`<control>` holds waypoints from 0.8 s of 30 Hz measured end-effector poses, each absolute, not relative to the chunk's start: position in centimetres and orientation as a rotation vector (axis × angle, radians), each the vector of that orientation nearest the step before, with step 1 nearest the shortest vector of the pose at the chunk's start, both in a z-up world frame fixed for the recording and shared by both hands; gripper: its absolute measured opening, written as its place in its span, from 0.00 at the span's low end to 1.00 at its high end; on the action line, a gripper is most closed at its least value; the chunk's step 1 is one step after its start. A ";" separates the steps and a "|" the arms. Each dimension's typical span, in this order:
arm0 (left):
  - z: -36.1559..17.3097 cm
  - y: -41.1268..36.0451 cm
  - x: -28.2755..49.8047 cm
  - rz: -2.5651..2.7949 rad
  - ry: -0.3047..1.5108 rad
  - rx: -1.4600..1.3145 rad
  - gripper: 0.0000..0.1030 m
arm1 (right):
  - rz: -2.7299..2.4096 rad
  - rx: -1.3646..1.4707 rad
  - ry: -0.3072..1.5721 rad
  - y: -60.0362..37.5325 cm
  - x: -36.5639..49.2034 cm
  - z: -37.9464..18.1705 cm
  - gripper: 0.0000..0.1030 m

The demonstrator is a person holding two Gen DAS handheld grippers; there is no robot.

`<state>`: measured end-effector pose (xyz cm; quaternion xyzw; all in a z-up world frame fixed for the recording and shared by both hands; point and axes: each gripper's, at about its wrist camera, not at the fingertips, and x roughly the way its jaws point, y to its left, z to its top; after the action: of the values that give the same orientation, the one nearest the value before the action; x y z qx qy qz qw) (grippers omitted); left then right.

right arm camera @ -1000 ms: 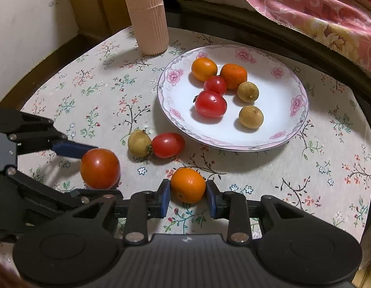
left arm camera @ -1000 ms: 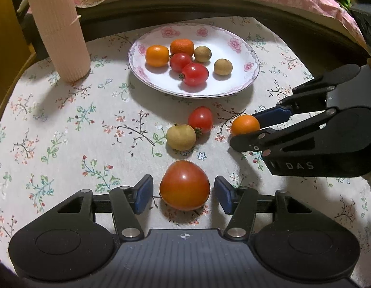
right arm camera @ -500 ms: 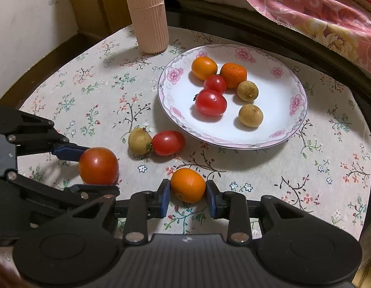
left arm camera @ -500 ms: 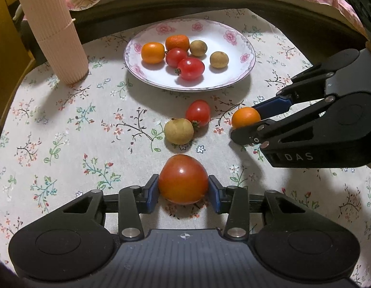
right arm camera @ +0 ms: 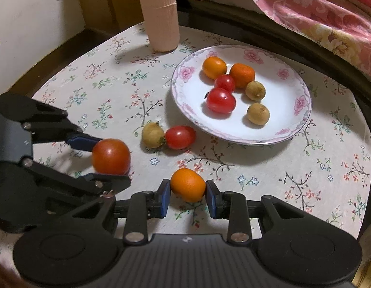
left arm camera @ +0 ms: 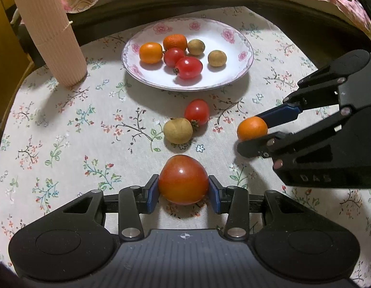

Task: Organize fruits
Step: 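Hold the large tomato in the left gripper while the right holds the tangerine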

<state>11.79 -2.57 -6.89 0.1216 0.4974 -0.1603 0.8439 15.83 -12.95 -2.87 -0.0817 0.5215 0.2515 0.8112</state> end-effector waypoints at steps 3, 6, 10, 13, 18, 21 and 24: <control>-6.9 -2.8 11.7 -0.340 1.041 0.278 0.49 | 0.545 -0.208 1.124 -12.6 15.4 -3.3 0.31; -6.9 -2.9 11.5 -0.342 1.037 0.290 0.50 | 0.553 -0.222 1.128 -12.6 15.3 -3.4 0.31; -7.0 -2.9 11.4 -0.344 1.035 0.295 0.50 | 0.554 -0.208 1.136 -12.8 15.5 -3.4 0.31; -7.0 -2.9 11.4 -0.344 1.036 0.292 0.50 | 0.553 -0.209 1.133 -12.8 15.4 -3.4 0.31; -6.8 -3.0 11.4 -0.349 1.040 0.306 0.49 | 0.551 -0.206 1.133 -12.8 15.5 -3.4 0.31; -6.8 -3.2 11.3 -0.352 1.039 0.313 0.49 | 0.554 -0.217 1.126 -12.7 15.4 -3.2 0.31; -6.7 -3.2 11.3 -0.353 1.040 0.312 0.49 | 0.556 -0.214 1.123 -12.6 15.4 -3.1 0.31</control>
<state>11.35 -3.15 -6.71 0.1478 0.4920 -0.1669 0.8415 15.42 -12.59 -3.09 -0.1000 0.5246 0.2597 0.8045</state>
